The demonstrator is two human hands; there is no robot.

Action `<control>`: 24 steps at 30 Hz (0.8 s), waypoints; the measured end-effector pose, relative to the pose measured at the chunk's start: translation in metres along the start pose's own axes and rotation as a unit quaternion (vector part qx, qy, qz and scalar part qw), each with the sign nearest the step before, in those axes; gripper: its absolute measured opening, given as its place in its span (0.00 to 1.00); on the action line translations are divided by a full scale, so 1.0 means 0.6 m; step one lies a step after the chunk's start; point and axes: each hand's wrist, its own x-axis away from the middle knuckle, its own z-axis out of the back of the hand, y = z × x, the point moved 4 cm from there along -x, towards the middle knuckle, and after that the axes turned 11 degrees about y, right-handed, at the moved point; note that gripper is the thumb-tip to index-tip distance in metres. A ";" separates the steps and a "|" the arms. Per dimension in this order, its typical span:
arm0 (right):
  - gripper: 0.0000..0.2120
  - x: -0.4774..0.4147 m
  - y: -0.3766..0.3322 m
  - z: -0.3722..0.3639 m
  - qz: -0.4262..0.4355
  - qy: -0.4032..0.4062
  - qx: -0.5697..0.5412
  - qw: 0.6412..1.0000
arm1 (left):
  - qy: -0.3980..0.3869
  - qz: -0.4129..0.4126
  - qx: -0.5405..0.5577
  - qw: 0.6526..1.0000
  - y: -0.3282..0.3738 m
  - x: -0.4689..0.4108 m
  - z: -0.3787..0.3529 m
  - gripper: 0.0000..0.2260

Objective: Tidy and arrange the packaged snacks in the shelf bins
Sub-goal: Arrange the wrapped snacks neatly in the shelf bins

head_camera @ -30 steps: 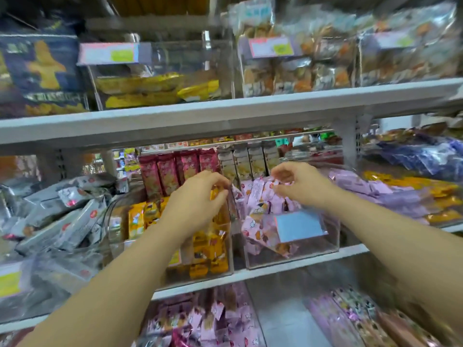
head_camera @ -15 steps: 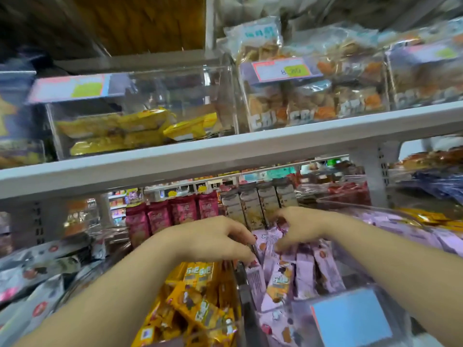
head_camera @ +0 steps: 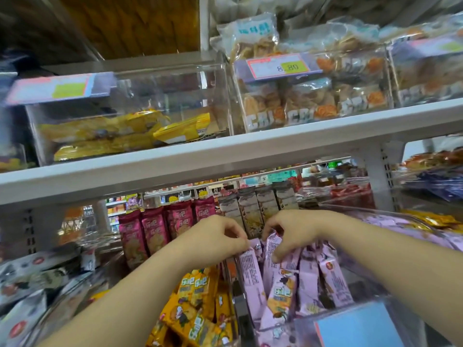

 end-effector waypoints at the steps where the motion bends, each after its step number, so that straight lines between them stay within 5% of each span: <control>1: 0.25 -0.001 0.001 0.000 -0.001 -0.001 -0.011 1.000 | 0.003 0.003 -0.004 1.000 -0.002 -0.004 -0.001 0.04; 6: 0.29 -0.001 0.005 -0.001 -0.002 0.024 -0.015 1.000 | -0.026 0.009 -0.052 0.998 -0.009 -0.033 -0.012 0.08; 10: 0.38 -0.003 0.008 -0.007 -0.020 0.030 -0.020 0.999 | -0.122 0.025 -0.098 0.987 -0.011 -0.054 -0.019 0.19; 15: 0.29 -0.004 0.010 -0.013 -0.034 -0.003 -0.026 0.999 | -0.236 0.054 -0.171 0.955 0.003 -0.069 -0.031 0.31; 19: 0.27 -0.002 0.009 -0.013 -0.025 0.007 -0.063 0.998 | -0.252 0.053 -0.202 0.945 0.011 -0.072 -0.033 0.32; 24: 0.35 0.001 0.003 -0.012 -0.012 0.021 -0.078 0.997 | -0.267 0.061 -0.204 0.940 0.016 -0.068 -0.031 0.25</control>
